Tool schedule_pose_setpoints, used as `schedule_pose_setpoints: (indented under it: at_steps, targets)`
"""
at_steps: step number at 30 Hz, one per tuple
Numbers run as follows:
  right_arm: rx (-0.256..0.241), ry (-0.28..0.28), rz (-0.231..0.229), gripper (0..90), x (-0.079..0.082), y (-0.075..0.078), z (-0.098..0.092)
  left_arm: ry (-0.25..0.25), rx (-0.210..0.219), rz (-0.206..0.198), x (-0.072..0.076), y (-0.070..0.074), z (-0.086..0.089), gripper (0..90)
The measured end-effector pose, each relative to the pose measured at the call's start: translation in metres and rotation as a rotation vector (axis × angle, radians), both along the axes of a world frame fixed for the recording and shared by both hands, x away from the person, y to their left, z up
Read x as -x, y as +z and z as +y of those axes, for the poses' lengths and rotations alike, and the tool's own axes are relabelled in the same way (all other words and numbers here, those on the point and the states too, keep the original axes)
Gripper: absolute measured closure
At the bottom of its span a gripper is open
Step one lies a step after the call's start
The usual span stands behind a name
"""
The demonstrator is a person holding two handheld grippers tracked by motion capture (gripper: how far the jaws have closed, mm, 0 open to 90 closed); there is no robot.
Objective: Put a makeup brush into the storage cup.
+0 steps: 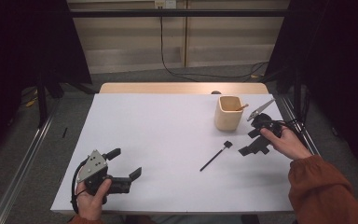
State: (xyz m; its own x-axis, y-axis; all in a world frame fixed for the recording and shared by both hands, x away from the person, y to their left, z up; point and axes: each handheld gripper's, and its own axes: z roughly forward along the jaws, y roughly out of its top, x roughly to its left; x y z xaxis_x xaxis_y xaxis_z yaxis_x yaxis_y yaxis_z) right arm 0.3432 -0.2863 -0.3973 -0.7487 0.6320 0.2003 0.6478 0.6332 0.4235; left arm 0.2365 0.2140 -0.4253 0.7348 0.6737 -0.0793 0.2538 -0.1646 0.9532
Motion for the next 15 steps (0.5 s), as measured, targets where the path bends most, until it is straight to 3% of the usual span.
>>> schedule_pose_setpoints:
  at_steps: [3, 6, 15]
  targets:
    - [0.032, 0.007, 0.034, 3.5, 0.0, -0.0033, 0.0007, -0.001, -0.003, 0.001, 0.0001, 0.0002, -0.0002, 1.5]
    - [0.058, 0.024, 0.034, 3.7, 0.0004, -0.006, 0.0012, -0.002, -0.001, -0.001, -0.0004, -0.0001, -0.0003, 1.5]
    - [0.084, 0.029, 0.076, 3.8, -0.0037, -0.009, 0.0004, -0.002, 0.001, 0.003, -0.0003, -0.0002, -0.0006, 1.5]
